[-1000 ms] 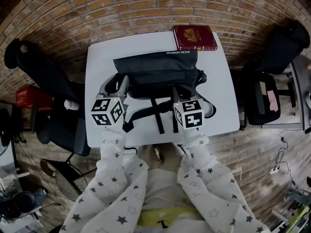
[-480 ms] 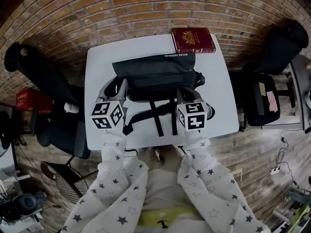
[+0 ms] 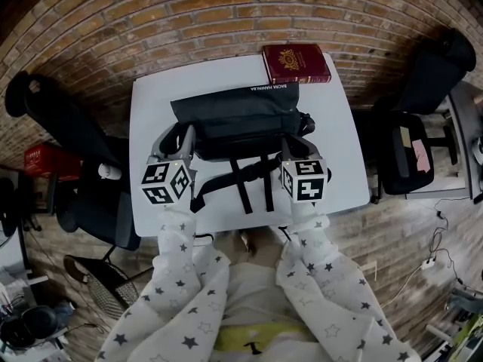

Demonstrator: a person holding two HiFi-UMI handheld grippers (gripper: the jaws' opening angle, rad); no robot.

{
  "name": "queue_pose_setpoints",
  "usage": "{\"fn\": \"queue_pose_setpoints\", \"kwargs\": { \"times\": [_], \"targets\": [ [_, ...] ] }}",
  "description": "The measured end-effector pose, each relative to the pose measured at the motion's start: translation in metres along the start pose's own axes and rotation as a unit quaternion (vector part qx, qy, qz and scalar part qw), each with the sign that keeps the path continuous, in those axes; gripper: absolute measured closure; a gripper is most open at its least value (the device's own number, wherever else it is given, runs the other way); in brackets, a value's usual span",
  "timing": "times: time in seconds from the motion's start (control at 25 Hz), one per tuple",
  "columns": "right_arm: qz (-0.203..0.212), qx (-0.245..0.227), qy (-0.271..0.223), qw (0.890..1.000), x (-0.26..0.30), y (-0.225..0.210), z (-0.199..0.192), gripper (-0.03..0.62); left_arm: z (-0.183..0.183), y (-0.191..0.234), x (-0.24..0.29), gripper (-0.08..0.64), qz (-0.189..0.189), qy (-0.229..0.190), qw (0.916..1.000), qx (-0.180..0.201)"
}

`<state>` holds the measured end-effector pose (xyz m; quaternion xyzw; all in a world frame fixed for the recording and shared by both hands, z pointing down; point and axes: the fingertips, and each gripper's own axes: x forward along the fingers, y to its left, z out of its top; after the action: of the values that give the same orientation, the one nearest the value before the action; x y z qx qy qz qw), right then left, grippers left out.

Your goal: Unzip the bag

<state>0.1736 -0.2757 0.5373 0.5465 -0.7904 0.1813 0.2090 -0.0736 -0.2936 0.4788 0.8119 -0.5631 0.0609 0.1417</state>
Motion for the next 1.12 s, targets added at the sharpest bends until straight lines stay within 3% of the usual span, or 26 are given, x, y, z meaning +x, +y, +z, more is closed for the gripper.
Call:
{"fn": "queue_pose_setpoints", "kwargs": {
  "times": [1.12],
  "targets": [
    [-0.046,0.032,-0.003,0.998,-0.009,-0.039,-0.003,0.574,-0.001,0.001,-0.001,0.439,0.015,-0.003,0.9999,-0.002]
  ]
}}
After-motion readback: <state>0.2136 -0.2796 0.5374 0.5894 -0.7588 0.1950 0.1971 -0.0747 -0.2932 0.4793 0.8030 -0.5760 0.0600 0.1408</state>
